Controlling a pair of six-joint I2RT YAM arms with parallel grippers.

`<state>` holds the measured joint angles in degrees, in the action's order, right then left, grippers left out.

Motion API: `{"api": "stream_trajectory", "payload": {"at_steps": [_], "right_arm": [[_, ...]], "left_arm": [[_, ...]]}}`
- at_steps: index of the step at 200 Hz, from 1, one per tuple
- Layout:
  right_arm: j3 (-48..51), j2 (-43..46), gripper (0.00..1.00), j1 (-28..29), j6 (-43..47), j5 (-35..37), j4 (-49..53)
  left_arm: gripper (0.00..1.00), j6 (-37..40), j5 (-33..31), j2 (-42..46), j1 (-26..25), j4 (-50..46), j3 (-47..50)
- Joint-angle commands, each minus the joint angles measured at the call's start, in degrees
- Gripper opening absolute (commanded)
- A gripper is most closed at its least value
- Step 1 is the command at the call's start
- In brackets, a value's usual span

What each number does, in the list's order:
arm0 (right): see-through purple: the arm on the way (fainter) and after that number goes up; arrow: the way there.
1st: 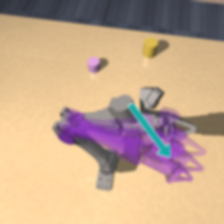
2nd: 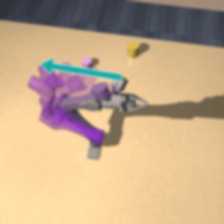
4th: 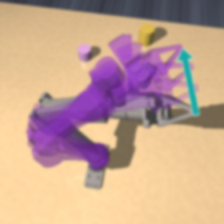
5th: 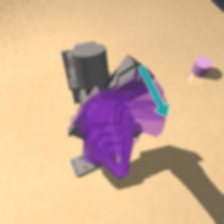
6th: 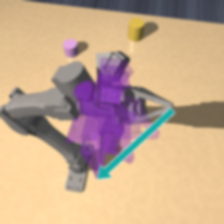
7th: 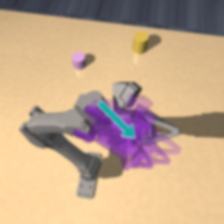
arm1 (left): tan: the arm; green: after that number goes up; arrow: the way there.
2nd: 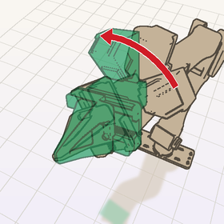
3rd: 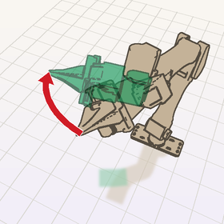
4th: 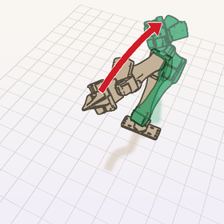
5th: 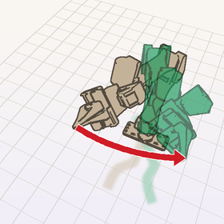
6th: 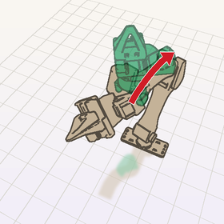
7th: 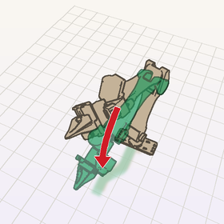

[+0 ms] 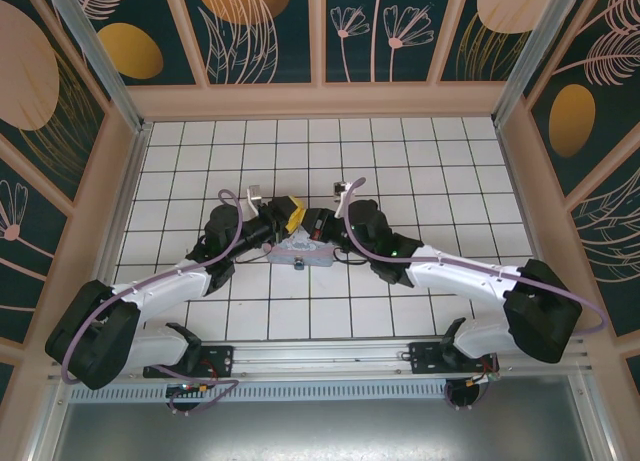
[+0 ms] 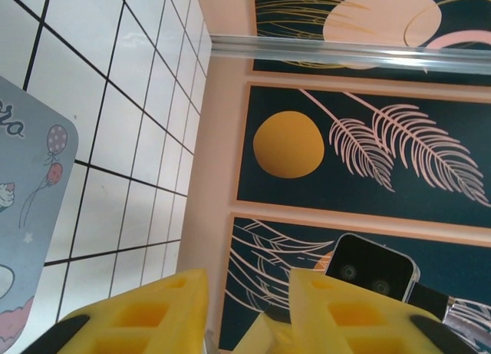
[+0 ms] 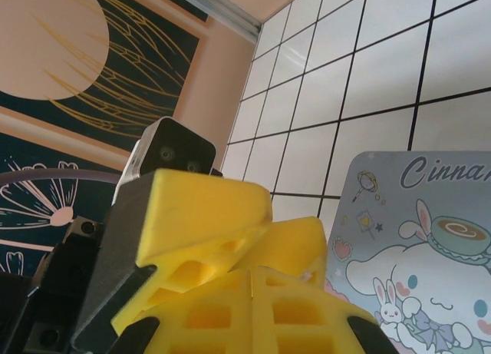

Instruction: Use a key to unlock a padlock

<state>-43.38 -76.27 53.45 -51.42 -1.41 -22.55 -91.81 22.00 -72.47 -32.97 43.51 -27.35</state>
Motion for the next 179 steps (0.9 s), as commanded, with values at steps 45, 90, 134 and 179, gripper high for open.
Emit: {"api": "stream_trajectory", "payload": {"at_steps": [45,90,134,179], "right_arm": [[0.35,0.82,0.00,-0.54,-0.25,1.25,-0.91],[-1.39,1.12,0.00,-0.50,-0.01,0.75,-0.75],[-2.64,0.69,0.00,-0.46,0.21,0.61,-0.58],[-2.86,-0.54,0.00,-0.37,-0.16,0.26,-1.67]], "left_arm": [[0.31,0.66,0.16,1.27,-0.23,1.73,-0.16],[0.50,0.76,-0.20,1.01,-0.18,1.16,0.53],[0.54,0.76,-0.12,0.66,-0.18,1.54,0.79],[0.53,0.93,0.32,0.66,-0.22,1.45,0.26]]}}
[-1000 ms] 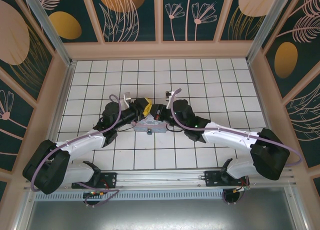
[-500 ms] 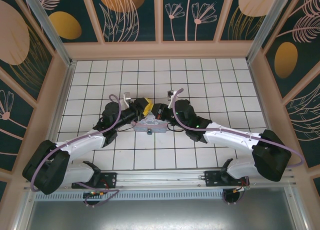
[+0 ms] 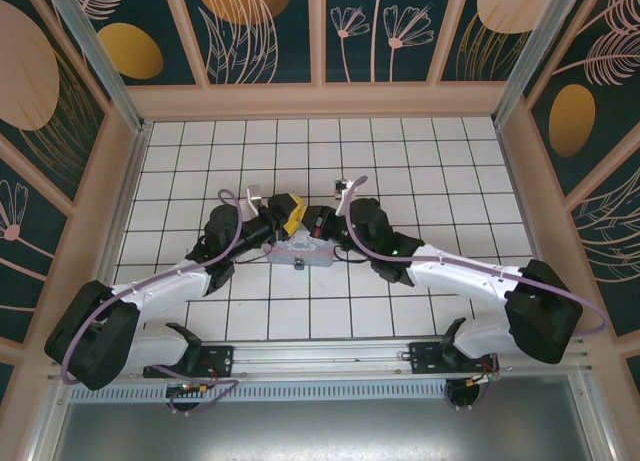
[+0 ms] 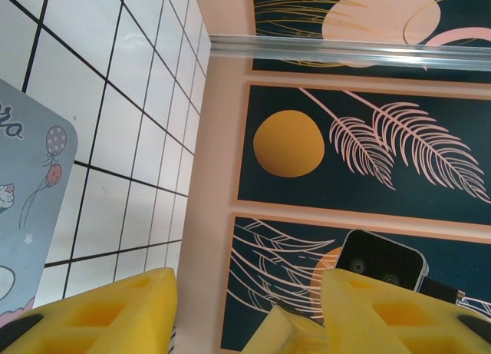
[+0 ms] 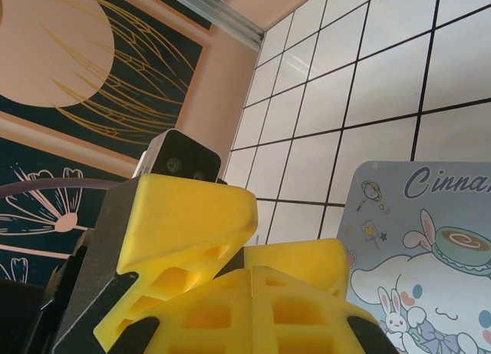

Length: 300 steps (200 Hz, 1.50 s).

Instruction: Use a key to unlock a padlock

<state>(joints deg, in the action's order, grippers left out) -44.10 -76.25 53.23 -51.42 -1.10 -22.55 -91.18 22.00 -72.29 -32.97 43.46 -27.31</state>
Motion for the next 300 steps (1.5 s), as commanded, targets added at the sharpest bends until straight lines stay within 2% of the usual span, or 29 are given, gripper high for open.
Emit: {"api": "stream_trajectory", "payload": {"at_steps": [1,113,207,300], "right_arm": [[-2.14,-0.61,0.00,-0.15,-0.12,-0.04,-1.64],[-2.53,-3.95,0.00,-0.41,0.04,0.10,-1.90],[1.32,-1.97,0.00,-1.09,-0.95,0.67,-2.15],[0.37,-2.75,0.00,-1.09,-0.89,-0.45,-3.61]], "left_arm": [[0.53,0.30,0.32,0.48,-0.19,1.47,0.23],[0.54,-0.14,0.98,1.08,-0.20,2.05,-0.02],[0.38,-0.14,0.50,1.28,-0.22,2.50,0.24],[0.37,-0.13,0.67,0.60,-0.22,3.37,0.50]]}}
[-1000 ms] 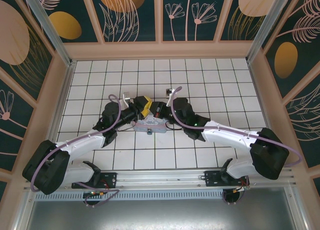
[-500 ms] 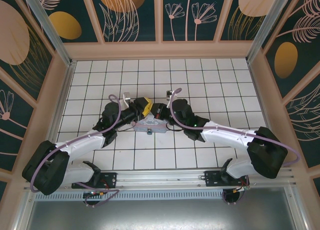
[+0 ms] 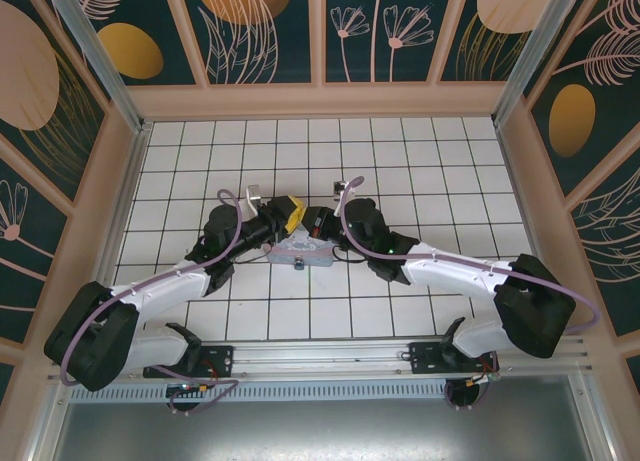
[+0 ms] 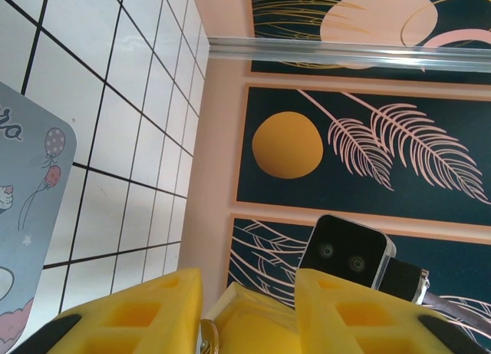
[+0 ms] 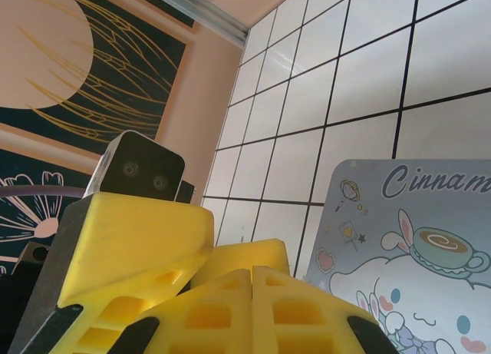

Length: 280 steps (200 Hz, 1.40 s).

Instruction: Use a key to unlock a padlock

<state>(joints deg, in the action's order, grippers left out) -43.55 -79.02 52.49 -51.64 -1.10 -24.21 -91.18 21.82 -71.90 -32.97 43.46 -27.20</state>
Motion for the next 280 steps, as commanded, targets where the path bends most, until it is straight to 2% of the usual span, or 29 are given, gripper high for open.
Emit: {"api": "stream_trajectory", "payload": {"at_steps": [1,28,100,280], "right_arm": [[-0.24,0.02,0.00,-0.36,-0.66,-0.46,-1.97],[-0.82,-0.77,0.00,-0.28,-0.99,-1.25,-2.91],[-1.45,-1.30,0.00,-0.02,-1.12,-1.18,-3.26],[-1.45,3.44,0.00,-1.49,-0.89,1.36,-0.89]], "left_arm": [[0.37,-0.14,0.85,0.19,-0.24,3.38,0.39],[0.30,-0.38,1.11,0.17,-0.22,3.99,0.56],[0.00,-0.49,0.80,0.44,-0.22,4.44,1.43],[0.00,2.56,-1.61,2.21,-0.24,2.80,2.46]]}}
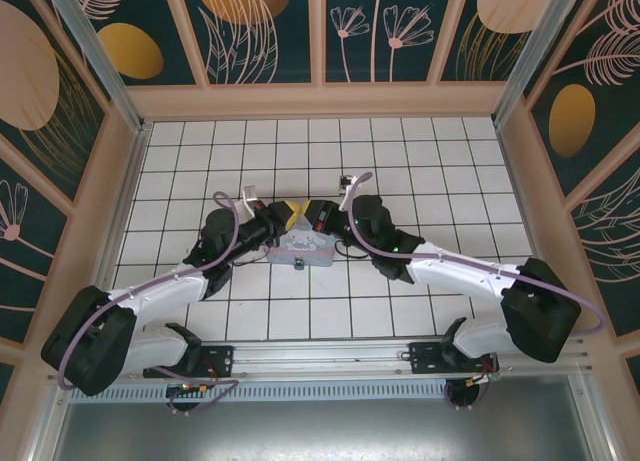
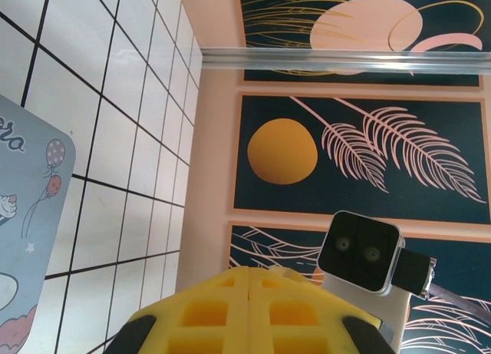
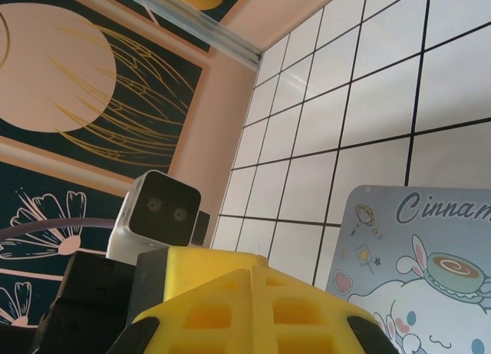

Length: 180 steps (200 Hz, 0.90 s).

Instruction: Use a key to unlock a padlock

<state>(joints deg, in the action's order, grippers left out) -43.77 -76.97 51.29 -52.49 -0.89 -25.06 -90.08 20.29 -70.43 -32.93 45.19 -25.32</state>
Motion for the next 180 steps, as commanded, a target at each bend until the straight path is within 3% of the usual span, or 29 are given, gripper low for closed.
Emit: {"api": "stream_trajectory", "payload": {"at_steps": [1,23,34,70,87,129,159,180], "right_arm": [[-1.23,1.38,0.00,-0.26,-0.01,1.15,-0.06],[-1.23,1.31,0.00,-0.35,-0.05,1.14,-0.25],[-1.43,1.27,0.00,-0.44,0.00,1.00,-0.34],[-2.26,0.42,0.00,-0.48,-0.23,0.06,-1.21],[-2.46,-0.18,0.00,-0.41,-0.53,-0.41,-2.01],[-3.41,-2.37,0.00,0.03,-1.22,-1.92,-4.38],[-4.20,-4.64,0.00,0.92,-1.42,-2.42,-4.49],[-3.08,-5.12,0.00,1.14,-1.85,-2.03,-4.91]], "left_arm": [[0.00,1.48,-0.08,0.74,-0.25,1.01,0.56],[0.00,2.06,-0.01,0.49,-0.30,-0.56,0.27],[0.18,2.02,0.50,0.21,-0.29,-0.13,0.32],[0.61,1.13,1.18,-0.25,-0.28,1.04,0.27],[0.73,-0.57,1.97,-0.83,-0.25,2.98,0.44],[0.81,-2.77,3.00,-1.42,-0.27,5.87,0.36],[0.80,-3.34,2.79,-1.37,-0.23,6.90,0.05],[0.75,-3.52,2.40,-0.86,-0.25,7.02,0.23]]}}
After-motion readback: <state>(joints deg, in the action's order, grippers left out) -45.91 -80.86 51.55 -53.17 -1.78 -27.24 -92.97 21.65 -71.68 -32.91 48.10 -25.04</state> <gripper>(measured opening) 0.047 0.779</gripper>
